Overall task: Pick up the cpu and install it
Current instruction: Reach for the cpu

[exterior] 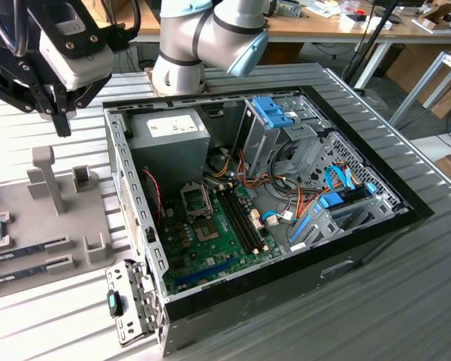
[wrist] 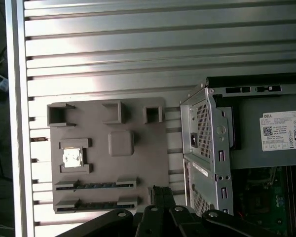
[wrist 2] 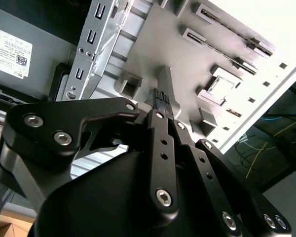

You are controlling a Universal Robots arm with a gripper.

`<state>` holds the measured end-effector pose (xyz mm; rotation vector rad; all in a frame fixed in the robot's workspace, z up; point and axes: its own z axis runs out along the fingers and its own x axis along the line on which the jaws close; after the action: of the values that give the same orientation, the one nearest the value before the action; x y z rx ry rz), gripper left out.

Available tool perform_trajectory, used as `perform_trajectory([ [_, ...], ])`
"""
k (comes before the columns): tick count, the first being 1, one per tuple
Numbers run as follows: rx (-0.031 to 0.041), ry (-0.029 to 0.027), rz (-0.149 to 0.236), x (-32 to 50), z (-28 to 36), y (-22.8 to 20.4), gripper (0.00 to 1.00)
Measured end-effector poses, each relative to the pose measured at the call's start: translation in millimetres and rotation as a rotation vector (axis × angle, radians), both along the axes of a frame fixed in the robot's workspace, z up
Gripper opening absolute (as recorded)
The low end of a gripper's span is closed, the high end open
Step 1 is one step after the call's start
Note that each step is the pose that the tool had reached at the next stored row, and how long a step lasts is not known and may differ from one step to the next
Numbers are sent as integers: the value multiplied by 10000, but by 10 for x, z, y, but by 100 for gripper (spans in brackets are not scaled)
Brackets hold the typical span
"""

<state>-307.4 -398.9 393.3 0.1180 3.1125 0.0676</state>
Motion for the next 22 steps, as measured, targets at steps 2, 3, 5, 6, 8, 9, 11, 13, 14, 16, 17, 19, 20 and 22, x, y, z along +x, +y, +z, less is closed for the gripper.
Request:
perform_trajectory([
  [2,0,0,-1,-13,0,0,11],
  [3,0,0,0,-18,0,0,11],
  [5,0,0,0,-29,0,0,11],
  [6,0,0,0,-35,0,0,11],
  [8,0,0,0,-44,0,0,11],
  [9,0,0,0,-49,0,0,11],
  [11,0,0,0,-60,0,0,11],
  [13,0,-1,0,-73,0,0,11],
  [14,0,-1,0,-76,0,0,11],
  [16,-1,0,0,-88,0,0,11],
  [17,0,-1,0,-95,0,0,11],
  [19,-1,1,0,-119,0,0,11],
  [20,0,0,0,-128,0,0,11],
  [22,0,0,0,-153,0,0,11],
])
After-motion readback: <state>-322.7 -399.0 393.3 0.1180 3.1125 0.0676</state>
